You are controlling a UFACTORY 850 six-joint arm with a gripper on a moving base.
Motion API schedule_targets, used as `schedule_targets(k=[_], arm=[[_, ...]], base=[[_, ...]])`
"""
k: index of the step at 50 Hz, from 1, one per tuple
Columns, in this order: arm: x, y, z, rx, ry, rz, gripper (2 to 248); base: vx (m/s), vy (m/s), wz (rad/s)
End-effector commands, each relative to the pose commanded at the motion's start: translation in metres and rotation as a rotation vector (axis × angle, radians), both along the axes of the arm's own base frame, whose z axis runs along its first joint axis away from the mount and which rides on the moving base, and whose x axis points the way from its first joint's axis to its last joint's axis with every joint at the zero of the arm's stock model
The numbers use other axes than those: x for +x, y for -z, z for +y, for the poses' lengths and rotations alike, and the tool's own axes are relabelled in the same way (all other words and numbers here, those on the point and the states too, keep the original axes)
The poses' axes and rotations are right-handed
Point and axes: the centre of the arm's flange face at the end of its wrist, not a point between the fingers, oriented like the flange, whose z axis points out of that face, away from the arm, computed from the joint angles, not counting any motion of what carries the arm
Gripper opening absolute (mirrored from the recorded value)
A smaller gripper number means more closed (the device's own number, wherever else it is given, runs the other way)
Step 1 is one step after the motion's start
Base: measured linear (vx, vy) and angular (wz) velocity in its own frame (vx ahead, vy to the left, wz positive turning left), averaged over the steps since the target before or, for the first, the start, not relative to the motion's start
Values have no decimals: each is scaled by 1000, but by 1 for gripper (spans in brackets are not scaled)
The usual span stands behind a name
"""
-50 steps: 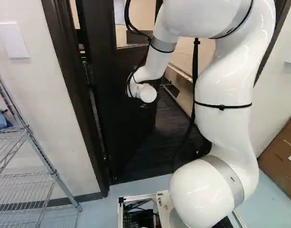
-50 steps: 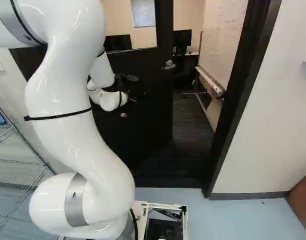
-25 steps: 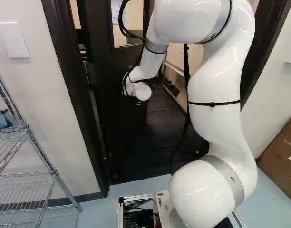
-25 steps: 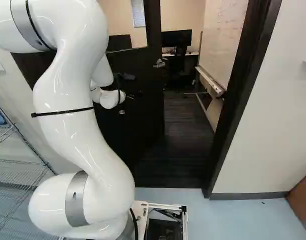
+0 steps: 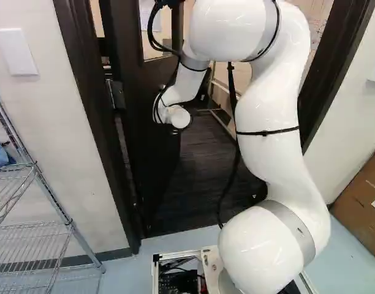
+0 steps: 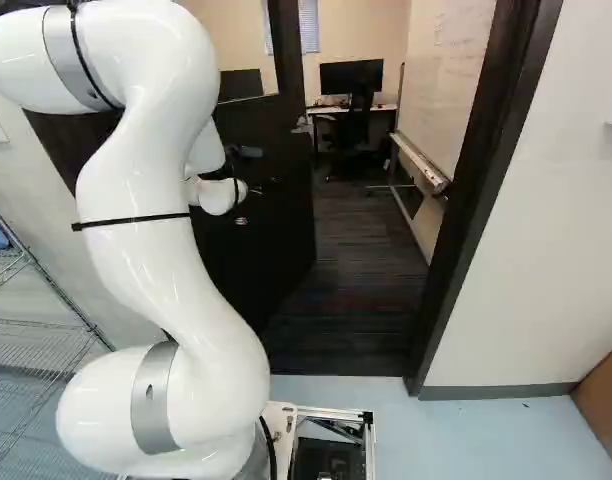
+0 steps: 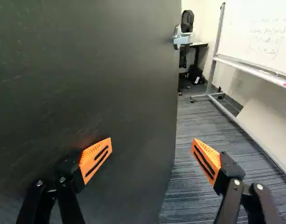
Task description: Open the door and move inside
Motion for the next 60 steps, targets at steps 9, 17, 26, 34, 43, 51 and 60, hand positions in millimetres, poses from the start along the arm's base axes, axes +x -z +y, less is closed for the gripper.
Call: schedule_targets(k=[9,17,26,34,43,51,60], arm=[[4,1,8,-13,-37,-8,247],[7,1,15,-25,-69,-16,247],[11,2,22,-38,-105,-24,247],[14,2,28,-50,-136,-32,247],[17,3,34,-63,-166,-40,247],[20,3,39,-73,-192,-46,247],[24,4,44,-85,-220,-54,247]], base=[[0,0,0],[0,0,0],[0,0,0],[0,0,0],[0,0,0],[0,0,0],[0,0,0]])
